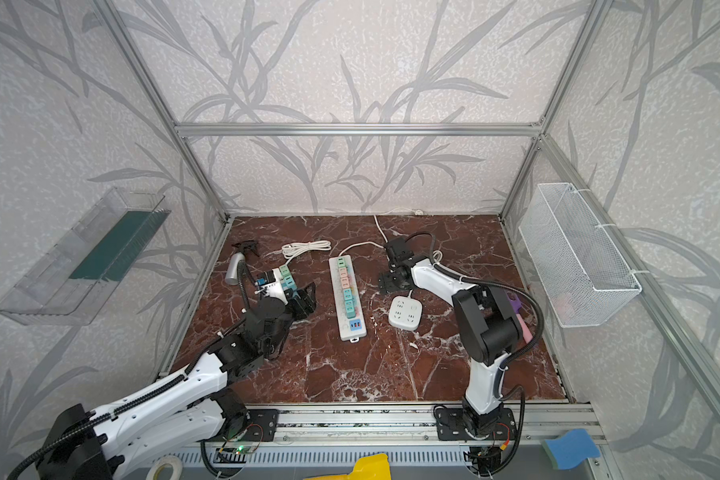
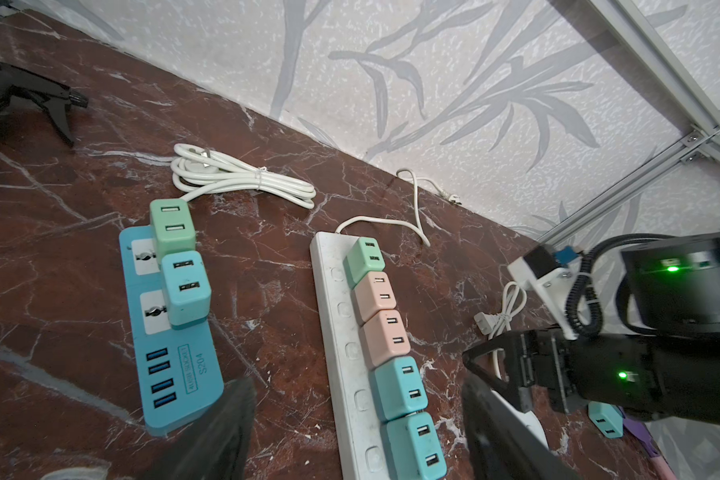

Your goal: Insert the plug

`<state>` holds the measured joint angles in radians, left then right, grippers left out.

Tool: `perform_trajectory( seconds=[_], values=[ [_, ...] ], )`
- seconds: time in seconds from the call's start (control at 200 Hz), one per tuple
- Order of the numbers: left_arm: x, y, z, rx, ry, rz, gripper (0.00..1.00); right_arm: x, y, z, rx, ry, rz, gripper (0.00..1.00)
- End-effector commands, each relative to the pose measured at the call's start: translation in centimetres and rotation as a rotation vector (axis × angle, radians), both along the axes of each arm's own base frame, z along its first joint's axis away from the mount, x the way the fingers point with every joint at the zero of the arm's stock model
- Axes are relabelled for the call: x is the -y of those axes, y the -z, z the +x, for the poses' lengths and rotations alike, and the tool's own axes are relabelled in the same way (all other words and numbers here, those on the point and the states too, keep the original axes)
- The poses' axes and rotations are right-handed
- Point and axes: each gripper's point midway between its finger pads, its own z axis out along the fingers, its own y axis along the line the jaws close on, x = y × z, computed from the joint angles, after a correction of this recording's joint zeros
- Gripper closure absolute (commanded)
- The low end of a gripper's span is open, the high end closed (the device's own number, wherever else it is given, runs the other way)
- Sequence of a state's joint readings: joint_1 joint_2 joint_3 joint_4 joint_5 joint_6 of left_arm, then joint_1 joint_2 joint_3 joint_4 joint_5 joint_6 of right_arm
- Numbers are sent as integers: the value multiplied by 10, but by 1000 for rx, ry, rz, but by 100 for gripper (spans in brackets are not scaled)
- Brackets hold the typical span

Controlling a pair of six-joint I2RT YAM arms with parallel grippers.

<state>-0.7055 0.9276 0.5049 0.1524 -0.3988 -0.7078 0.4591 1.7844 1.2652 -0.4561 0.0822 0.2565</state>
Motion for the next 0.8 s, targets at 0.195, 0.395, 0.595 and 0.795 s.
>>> perform_trajectory(
  seconds=[0.195, 0.395, 0.595, 0.795],
  values=[
    [16, 6, 11, 1, 17, -85, 24, 162, -51, -19, 186, 523, -2, 6],
    [20, 19, 12, -14, 29, -102, 25, 231, -34, -44, 180, 789, 55, 7],
    [22, 24, 13, 9, 39, -110, 25, 259, -6, -50, 105, 904, 60, 16],
    [22, 27, 13, 1, 39, -106, 24, 269, 17, -44, 42, 939, 35, 20]
  ],
)
